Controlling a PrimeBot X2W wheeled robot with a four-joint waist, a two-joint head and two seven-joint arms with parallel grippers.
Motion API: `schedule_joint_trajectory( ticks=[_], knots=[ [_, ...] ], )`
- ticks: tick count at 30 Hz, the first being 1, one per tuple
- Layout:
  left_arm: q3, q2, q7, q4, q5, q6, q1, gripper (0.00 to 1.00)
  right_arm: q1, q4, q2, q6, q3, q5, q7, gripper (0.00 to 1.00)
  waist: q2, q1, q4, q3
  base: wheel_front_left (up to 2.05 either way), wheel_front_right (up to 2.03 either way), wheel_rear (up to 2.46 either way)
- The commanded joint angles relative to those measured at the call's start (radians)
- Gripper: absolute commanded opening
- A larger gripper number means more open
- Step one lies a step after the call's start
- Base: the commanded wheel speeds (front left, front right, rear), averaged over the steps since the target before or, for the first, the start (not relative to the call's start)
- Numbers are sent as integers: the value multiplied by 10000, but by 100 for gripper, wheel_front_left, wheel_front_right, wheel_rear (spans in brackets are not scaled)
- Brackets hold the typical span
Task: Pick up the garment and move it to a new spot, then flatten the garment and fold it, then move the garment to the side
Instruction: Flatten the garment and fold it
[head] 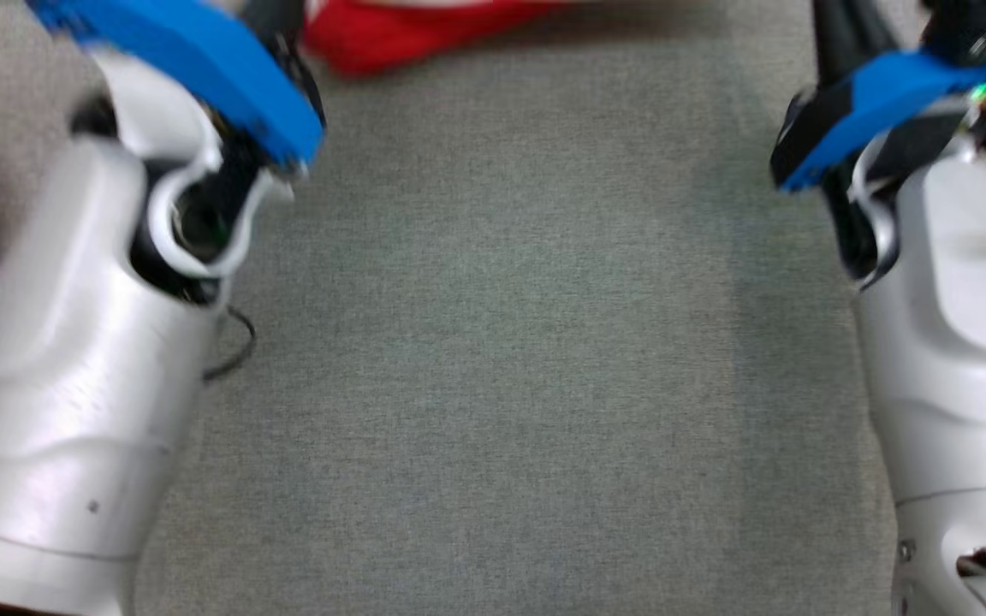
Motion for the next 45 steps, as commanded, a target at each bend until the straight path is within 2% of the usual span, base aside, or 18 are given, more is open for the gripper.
schedule_joint_trajectory(
  ticks=[1,6,11,17,21,25,29,36,41,45],
  knots=[
    [-120,-112,-61,261,-112,-187,439,0,237,466,-7,-3,72,-42,-255,0,0,-4,159,241,0,0,0],
    [-383,-310,-200,818,-387,-698,1781,0,895,1614,3,-3,345,273,-1176,0,0,-4,183,239,0,0,0],
    [-915,-97,-208,675,-151,-1017,2780,0,1444,1793,9,-1,532,601,-1858,0,0,-4,233,-10,0,0,0],
    [-940,69,-669,-264,-72,-1211,3486,0,2486,986,9,-1,533,1023,-2126,0,0,-4,279,-503,0,0,0],
    [-1152,302,-901,-1364,-76,-1390,4400,0,3768,-169,7,-1,306,1207,-2151,0,0,-4,288,-1168,0,0,0],
    [-1254,530,-911,-2255,-106,-1387,5107,0,4723,-1038,9,-1,185,1323,-2154,0,0,-4,234,-1716,0,0,0],
    [-1365,939,-933,-3949,-277,-1072,6559,0,6335,-2501,11,-1,152,1576,-2056,0,0,-4,20,-2732,0,0,0],
    [-1574,1466,-1048,-6185,-217,-233,8588,0,8727,-5216,11,-1,-82,1826,-960,0,0,-4,-278,-3605,0,0,0],
    [-1628,1636,-1125,-6998,-320,202,9533,0,9967,-6991,14,-1,-323,1881,-37,0,0,-4,-289,-3600,0,0,0],
    [-1745,1443,-1046,-6899,-469,300,9625,0,9941,-7352,13,-1,-505,1777,401,0,0,-4,-87,-3250,0,0,0]
  ],
)
